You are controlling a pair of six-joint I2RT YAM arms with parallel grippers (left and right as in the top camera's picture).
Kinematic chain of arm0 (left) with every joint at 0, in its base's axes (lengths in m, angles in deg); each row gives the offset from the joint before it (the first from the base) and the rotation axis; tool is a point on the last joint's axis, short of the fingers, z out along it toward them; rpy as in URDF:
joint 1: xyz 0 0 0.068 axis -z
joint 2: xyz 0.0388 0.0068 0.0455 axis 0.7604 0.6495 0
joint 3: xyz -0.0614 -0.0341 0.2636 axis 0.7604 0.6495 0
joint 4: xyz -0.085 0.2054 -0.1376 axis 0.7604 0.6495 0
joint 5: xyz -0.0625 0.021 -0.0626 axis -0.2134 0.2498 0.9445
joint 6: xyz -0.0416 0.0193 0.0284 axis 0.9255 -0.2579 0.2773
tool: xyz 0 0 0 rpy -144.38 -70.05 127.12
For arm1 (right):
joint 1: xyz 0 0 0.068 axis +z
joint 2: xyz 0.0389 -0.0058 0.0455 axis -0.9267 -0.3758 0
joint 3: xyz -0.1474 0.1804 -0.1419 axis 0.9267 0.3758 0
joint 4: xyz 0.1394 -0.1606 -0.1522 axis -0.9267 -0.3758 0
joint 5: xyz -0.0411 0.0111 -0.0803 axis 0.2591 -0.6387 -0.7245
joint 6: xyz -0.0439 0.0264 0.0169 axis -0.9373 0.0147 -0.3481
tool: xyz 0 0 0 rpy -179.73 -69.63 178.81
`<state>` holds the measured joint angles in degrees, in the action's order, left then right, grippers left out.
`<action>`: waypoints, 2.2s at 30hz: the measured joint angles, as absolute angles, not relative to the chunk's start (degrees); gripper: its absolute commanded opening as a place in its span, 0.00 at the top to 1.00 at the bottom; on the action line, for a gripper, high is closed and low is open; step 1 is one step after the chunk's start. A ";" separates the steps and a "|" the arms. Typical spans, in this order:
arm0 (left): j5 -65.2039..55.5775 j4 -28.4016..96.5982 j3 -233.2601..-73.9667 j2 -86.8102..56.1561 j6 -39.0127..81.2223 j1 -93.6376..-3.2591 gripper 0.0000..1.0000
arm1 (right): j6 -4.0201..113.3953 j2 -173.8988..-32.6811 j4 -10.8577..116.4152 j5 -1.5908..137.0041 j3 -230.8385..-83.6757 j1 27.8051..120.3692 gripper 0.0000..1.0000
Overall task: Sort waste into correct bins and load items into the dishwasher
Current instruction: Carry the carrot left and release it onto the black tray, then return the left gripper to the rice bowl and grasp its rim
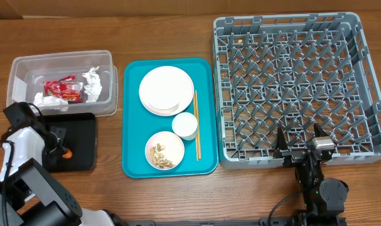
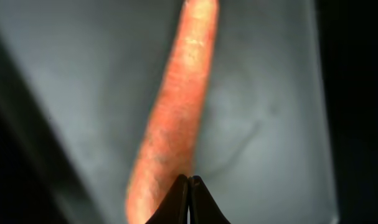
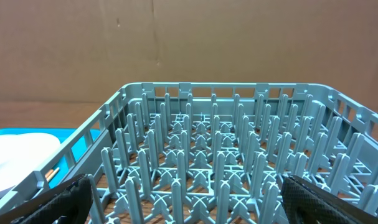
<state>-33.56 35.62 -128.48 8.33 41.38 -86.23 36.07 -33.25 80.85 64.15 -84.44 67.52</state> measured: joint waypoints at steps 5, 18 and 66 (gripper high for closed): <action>-33.69 33.28 -126.38 8.42 41.18 -86.08 0.96 | 36.09 -33.25 80.85 64.15 -84.44 67.52 0.00; -33.95 43.84 -130.62 8.42 39.93 -86.08 0.96 | 36.07 -33.25 80.85 64.15 -84.44 67.52 0.00; -20.86 59.24 -140.02 -4.67 25.03 -41.88 0.96 | 36.09 -33.25 80.85 64.18 -84.44 67.52 0.00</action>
<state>-20.86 59.24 -140.02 -4.67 25.03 -41.88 36.09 -33.25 80.85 64.18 -84.44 67.52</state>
